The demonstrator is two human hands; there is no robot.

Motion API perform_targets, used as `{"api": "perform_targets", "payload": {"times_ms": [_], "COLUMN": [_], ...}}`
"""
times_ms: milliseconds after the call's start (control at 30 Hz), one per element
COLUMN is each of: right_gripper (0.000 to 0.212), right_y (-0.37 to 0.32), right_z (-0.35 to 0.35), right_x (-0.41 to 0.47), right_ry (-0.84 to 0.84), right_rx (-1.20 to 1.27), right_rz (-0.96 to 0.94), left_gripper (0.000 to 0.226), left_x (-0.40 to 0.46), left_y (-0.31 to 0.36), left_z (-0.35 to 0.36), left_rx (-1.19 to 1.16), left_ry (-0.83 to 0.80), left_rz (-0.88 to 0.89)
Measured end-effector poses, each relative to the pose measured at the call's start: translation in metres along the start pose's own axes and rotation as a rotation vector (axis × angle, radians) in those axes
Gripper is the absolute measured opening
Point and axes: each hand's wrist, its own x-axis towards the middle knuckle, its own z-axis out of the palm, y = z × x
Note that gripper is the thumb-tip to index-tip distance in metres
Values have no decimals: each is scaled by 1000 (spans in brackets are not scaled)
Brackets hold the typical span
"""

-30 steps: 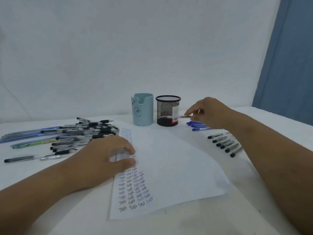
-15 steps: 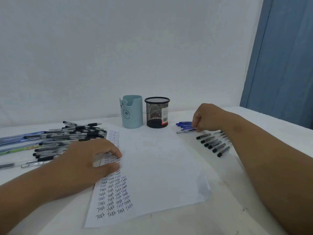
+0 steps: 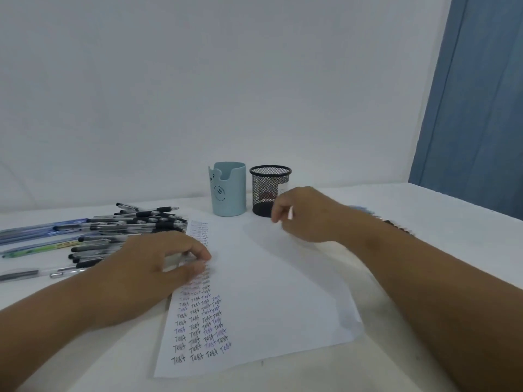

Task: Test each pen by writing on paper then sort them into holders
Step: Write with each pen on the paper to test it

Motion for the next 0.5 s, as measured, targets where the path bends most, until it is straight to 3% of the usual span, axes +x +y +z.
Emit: {"api": "perform_targets", "payload": {"times_ms": [67,167,400,500], "right_gripper": [19,9,14,14], "right_y": [-28,-57,-64,-63], "right_z": [12,22,29,29], "right_x": [-4,-11,-17,-16], "right_ry": [-54,-137,-235,-239], "right_rx": [76,178,161,159], "right_rz": [-121,-263,-291,-295], "left_gripper": [13,27,19,18], "left_x": [3,2,-9,-5], "left_y": [-3,-14,-31,-37], "left_z": [-7,-36,-80,-74], "left_rx": [3,116,414,451], "left_ry": [59,113,-205,-209], "left_rz": [-4,23,-155,-132]}}
